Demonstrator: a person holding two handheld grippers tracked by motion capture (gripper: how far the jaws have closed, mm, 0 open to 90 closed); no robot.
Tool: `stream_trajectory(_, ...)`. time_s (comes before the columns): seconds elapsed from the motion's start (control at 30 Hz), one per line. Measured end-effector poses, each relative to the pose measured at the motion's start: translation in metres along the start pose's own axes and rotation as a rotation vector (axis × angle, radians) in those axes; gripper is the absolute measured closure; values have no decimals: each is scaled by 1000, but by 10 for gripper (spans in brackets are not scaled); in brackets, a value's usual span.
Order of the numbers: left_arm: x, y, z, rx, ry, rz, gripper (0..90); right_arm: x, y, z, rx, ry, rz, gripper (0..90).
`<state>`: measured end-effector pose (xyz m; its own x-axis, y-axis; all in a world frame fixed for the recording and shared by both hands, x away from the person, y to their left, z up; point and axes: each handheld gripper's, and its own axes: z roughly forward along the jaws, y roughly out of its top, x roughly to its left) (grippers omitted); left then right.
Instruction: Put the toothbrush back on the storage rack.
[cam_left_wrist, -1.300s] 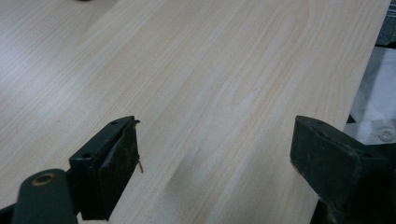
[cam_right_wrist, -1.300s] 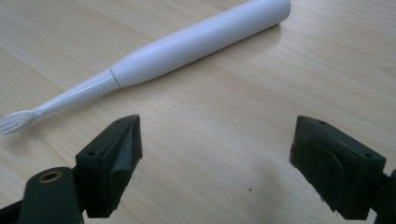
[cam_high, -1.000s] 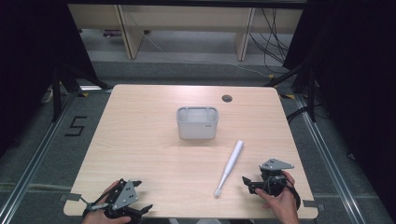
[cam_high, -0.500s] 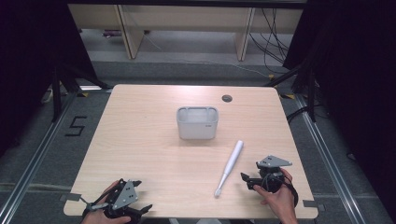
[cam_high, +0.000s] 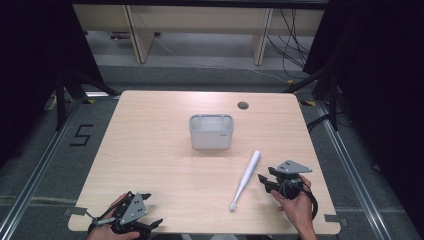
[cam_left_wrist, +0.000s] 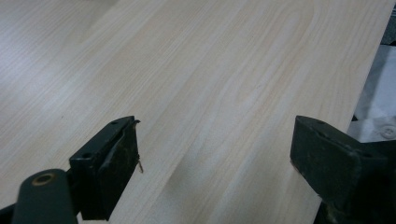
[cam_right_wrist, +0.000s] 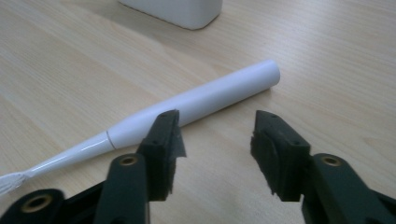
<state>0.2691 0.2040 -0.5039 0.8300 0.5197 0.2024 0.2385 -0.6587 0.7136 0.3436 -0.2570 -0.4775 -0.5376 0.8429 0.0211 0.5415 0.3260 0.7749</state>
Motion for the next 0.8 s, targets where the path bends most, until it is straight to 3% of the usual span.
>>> stream_trajectory(0.03,-1,0,1,-11,-4,-14,148,-3,3,2,1,15,-37,605)
stream_trajectory(0.1,0,0,-1,1,-9,0,148,-2,4,2,1,3,-21,632)
stream_trajectory(0.17,0,0,0,1,2,1,148,-3,7,7,-3,4,-62,716)
stream_trajectory(0.23,0,0,0,2,1,2,148,-4,9,10,-3,-1,-81,758)
stream_trajectory(0.27,-1,0,-1,0,-21,-4,148,-4,9,10,-3,-1,-81,758)
stream_trajectory(0.43,0,0,0,5,-10,1,148,-4,18,19,-8,8,-121,875)
stream_trajectory(0.53,-1,0,0,-2,-1,2,148,-4,21,23,-3,19,-130,897)
stream_trajectory(0.57,-1,0,0,-1,-4,3,148,-6,24,29,-6,18,-153,900)
stream_trajectory(0.6,-1,0,0,-1,-4,3,148,-4,25,31,0,17,-134,900)
stream_trajectory(0.63,-1,0,0,0,0,3,148,-6,27,34,-1,19,-152,900)
stream_trajectory(0.7,-1,0,0,-10,-11,-6,148,-6,30,39,9,28,-119,900)
stream_trajectory(0.8,0,0,0,5,0,3,148,-9,35,46,4,18,-125,900)
